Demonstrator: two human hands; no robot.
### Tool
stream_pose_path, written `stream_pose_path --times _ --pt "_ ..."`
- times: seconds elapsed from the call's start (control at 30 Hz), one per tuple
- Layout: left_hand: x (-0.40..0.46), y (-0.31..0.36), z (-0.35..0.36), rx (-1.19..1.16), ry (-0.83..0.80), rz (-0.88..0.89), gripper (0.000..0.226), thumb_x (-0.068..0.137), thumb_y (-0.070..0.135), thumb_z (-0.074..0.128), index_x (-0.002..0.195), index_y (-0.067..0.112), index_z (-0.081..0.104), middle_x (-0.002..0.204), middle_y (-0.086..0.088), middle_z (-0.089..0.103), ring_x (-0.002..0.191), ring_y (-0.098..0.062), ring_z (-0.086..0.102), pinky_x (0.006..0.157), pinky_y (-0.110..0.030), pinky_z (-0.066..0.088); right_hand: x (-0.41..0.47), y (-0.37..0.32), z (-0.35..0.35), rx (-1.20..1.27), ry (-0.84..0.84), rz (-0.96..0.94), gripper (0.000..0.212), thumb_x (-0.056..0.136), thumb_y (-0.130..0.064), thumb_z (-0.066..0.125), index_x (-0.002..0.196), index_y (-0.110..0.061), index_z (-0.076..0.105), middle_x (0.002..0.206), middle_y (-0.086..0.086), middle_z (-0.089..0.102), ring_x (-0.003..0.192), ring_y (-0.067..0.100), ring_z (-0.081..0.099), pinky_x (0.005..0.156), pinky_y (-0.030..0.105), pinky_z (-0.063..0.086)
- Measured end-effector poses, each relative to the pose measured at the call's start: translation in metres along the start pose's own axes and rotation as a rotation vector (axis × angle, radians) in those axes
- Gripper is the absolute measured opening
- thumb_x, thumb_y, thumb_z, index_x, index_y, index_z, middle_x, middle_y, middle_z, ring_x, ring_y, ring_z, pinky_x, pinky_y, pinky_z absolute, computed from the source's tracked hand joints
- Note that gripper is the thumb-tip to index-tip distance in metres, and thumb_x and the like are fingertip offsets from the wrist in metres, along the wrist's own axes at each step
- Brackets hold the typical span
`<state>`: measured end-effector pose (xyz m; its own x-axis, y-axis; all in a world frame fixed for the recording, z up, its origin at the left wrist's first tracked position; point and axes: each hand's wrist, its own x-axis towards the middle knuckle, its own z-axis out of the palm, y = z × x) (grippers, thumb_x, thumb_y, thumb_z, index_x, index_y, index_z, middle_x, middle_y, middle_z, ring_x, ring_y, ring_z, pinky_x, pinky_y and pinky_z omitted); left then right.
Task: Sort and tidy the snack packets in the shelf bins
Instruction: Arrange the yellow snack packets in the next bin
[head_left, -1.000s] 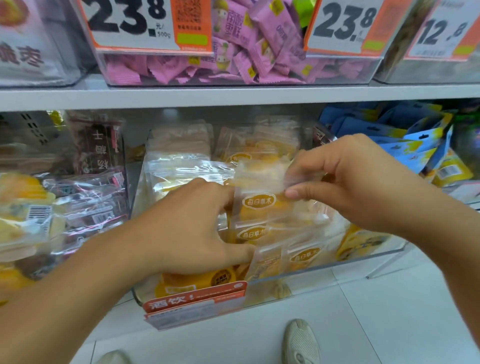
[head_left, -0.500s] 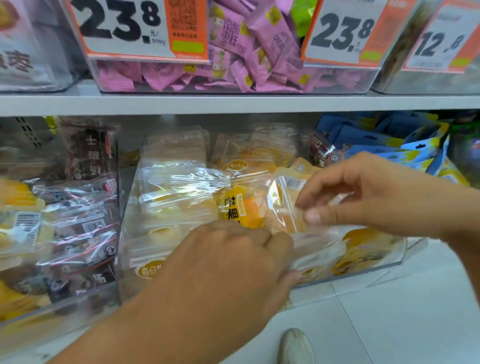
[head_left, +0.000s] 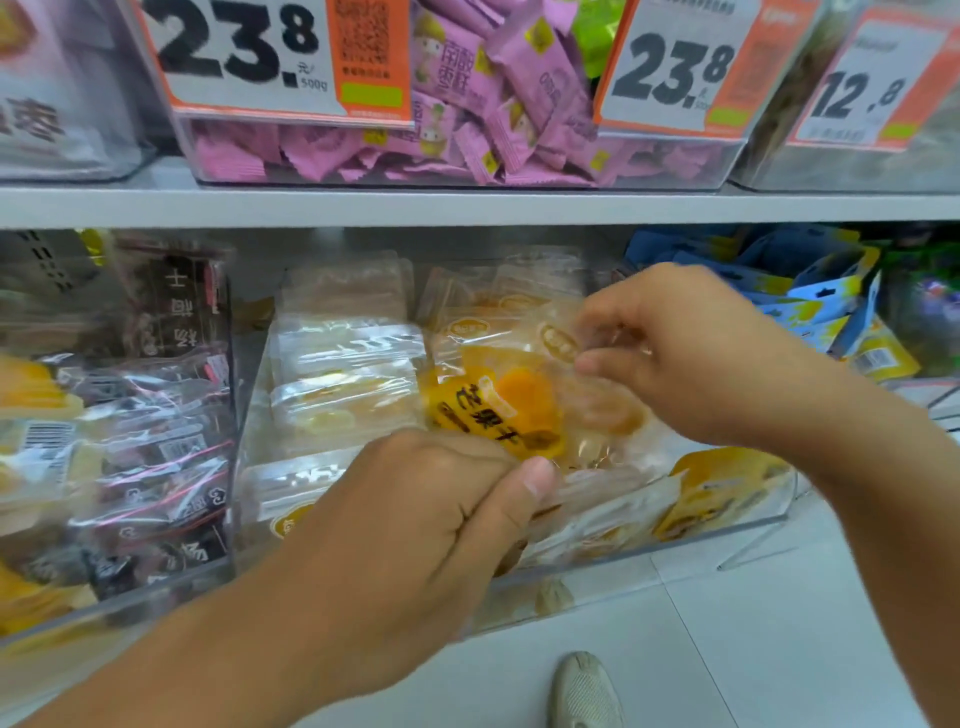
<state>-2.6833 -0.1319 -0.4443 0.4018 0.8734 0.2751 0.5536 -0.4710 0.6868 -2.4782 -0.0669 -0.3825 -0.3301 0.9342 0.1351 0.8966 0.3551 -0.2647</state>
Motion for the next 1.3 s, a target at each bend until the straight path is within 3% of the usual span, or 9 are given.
stream_pose_path --times 0.03,0.13,0.3,0.5,0.7,0.9,1.03,1.2,1.3 --pt "-0.001 -0.002 0.0 0.009 0.014 0.015 0.038 0.09 0.058 0.056 0.081 0.026 0.073 0.075 0.01 0.069 0.061 -0.006 0.06 0.056 -0.028 0.05 -0.006 0.001 -0.007 -0.002 0.023 -0.027 0.007 0.089 -0.02 0.072 0.083 -0.023 0.071 0.08 -0.003 0.066 0.079 0.019 0.062 0.076 0.04 0.052" --pt "0.001 -0.003 0.004 -0.09 0.048 0.017 0.024 0.089 0.043 0.069 0.075 0.025 0.076 0.075 0.011 0.07 0.063 -0.002 0.062 0.058 -0.016 0.044 -0.021 -0.002 -0.017 0.017 -0.068 -0.112 0.035 0.089 -0.009 0.069 0.1 -0.041 0.076 0.09 -0.015 0.064 0.087 0.013 0.063 0.083 0.041 0.053" --pt "0.009 0.003 0.005 -0.147 0.122 -0.043 0.008 0.072 0.044 0.074 0.072 0.037 0.075 0.118 0.028 0.053 0.079 -0.01 0.065 0.07 -0.013 0.049 -0.021 -0.005 -0.006 0.181 -0.16 -0.243 0.05 0.083 0.001 0.073 0.107 -0.043 0.076 0.09 -0.023 0.071 0.091 -0.003 0.066 0.083 0.028 0.054" --pt "0.012 -0.001 -0.002 0.067 -0.008 0.059 0.027 0.092 0.046 0.053 0.081 0.035 0.076 0.076 0.019 0.065 0.081 -0.007 0.062 0.065 -0.016 0.041 -0.014 0.004 0.009 0.472 -0.147 -0.156 0.042 0.073 -0.01 0.087 0.107 -0.032 0.076 0.1 -0.017 0.073 0.095 0.004 0.069 0.08 0.03 0.06" --pt "0.009 -0.003 -0.001 0.1 0.005 0.063 0.034 0.093 0.051 0.048 0.082 0.034 0.075 0.079 0.022 0.068 0.083 -0.003 0.063 0.07 -0.015 0.043 -0.023 0.045 0.0 0.175 -0.244 0.032 0.017 0.085 -0.029 0.076 0.098 -0.041 0.076 0.09 -0.028 0.071 0.085 -0.007 0.067 0.083 0.028 0.057" --pt "0.0 -0.004 -0.004 0.118 0.08 0.108 0.016 0.093 0.054 0.049 0.093 0.038 0.048 0.074 0.011 0.062 0.071 -0.012 0.064 0.059 -0.03 0.049 -0.015 0.019 -0.005 0.198 0.053 -0.249 0.018 0.095 -0.036 0.061 0.1 -0.034 0.078 0.076 -0.027 0.062 0.082 -0.003 0.062 0.073 0.009 0.043" --pt "-0.001 -0.004 -0.003 -0.152 0.162 -0.017 0.046 0.077 0.056 0.069 0.104 0.049 0.032 0.101 0.019 0.067 0.092 -0.007 0.069 0.073 -0.028 0.058 -0.012 -0.005 0.004 0.223 -0.131 -0.237 0.021 0.099 -0.033 0.056 0.105 -0.035 0.076 0.085 -0.023 0.063 0.09 -0.004 0.058 0.077 0.012 0.043" --pt "0.008 -0.003 -0.011 0.257 0.072 0.097 0.046 0.088 0.068 0.049 0.128 0.045 0.049 0.101 0.025 0.059 0.099 -0.005 0.055 0.081 -0.031 0.045 -0.006 -0.012 0.019 0.294 -0.314 -0.27 0.037 0.104 -0.038 0.044 0.111 -0.011 0.069 0.105 0.01 0.071 0.099 0.025 0.065 0.092 0.05 0.05" --pt "0.006 -0.005 -0.015 0.204 -0.076 0.067 0.057 0.088 0.076 0.041 0.135 0.044 0.048 0.11 0.026 0.061 0.103 -0.003 0.057 0.085 -0.03 0.048 -0.011 -0.013 0.015 0.589 -0.587 -0.302 0.038 0.109 -0.024 0.036 0.131 -0.008 0.063 0.131 -0.001 0.066 0.125 0.009 0.058 0.109 0.03 0.041"
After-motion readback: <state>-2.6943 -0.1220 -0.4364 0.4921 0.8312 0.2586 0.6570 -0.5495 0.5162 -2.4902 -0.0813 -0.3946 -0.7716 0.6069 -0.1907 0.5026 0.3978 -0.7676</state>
